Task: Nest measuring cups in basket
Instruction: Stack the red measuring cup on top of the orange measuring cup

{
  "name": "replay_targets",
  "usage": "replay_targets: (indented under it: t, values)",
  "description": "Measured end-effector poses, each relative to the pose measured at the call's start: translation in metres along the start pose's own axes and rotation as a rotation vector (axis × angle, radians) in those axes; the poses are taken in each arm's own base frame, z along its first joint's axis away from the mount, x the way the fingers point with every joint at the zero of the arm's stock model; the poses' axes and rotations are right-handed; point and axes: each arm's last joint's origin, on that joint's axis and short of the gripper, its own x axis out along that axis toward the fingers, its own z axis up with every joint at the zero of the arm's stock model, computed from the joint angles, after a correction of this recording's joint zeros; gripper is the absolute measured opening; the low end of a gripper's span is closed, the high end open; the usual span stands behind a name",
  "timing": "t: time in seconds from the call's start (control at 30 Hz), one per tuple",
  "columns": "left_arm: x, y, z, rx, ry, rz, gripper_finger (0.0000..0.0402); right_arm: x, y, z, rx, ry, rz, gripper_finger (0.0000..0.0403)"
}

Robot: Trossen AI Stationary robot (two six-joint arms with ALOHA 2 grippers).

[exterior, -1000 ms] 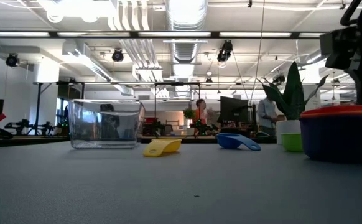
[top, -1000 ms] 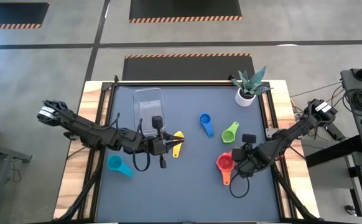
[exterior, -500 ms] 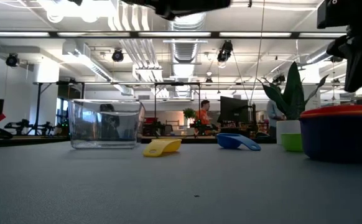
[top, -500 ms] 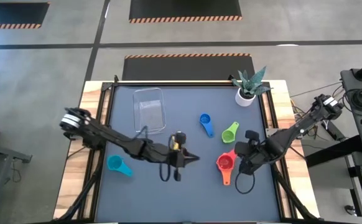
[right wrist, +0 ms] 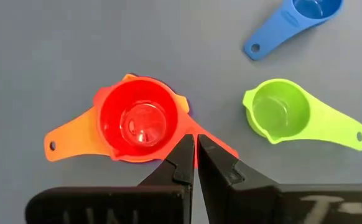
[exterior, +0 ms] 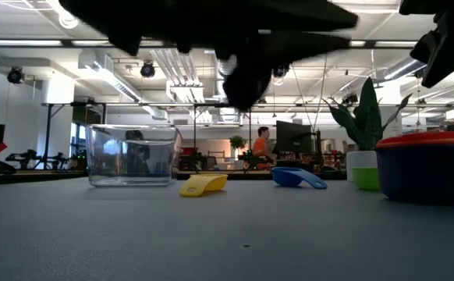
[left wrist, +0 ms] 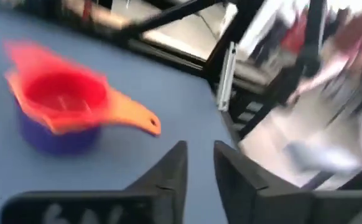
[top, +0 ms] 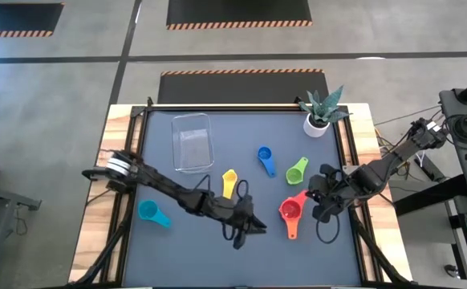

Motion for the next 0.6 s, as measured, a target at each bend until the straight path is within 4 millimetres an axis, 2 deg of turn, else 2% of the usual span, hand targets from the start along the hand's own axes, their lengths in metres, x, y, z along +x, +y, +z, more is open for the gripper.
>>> replay_targets:
  t: [0.17,0.23,0.33,0.47,0.6]
  values:
    - [0.02,0.014,-0.011,-0.456,-0.099,-0.091,0.0156,0.002,0.002,-0.001,-0.033,0.025,0.007,0.0008]
    - [0.032,0.02,-0.019,-0.548,-0.111,-0.102,0.0188,0.003,0.002,-0.001,-0.036,0.042,0.02,0.0008]
    - [0.056,0.022,-0.028,-0.591,-0.1,-0.123,0.0223,0.004,0.002,-0.002,-0.033,0.055,0.021,0.0008]
    - [0.08,0.025,-0.034,-0.635,-0.088,-0.153,0.0236,0.004,0.002,-0.003,-0.034,0.065,0.016,0.0008]
    - [0.091,0.032,-0.042,-0.715,-0.1,-0.131,0.023,0.004,0.002,-0.003,-0.045,0.086,0.034,0.0008]
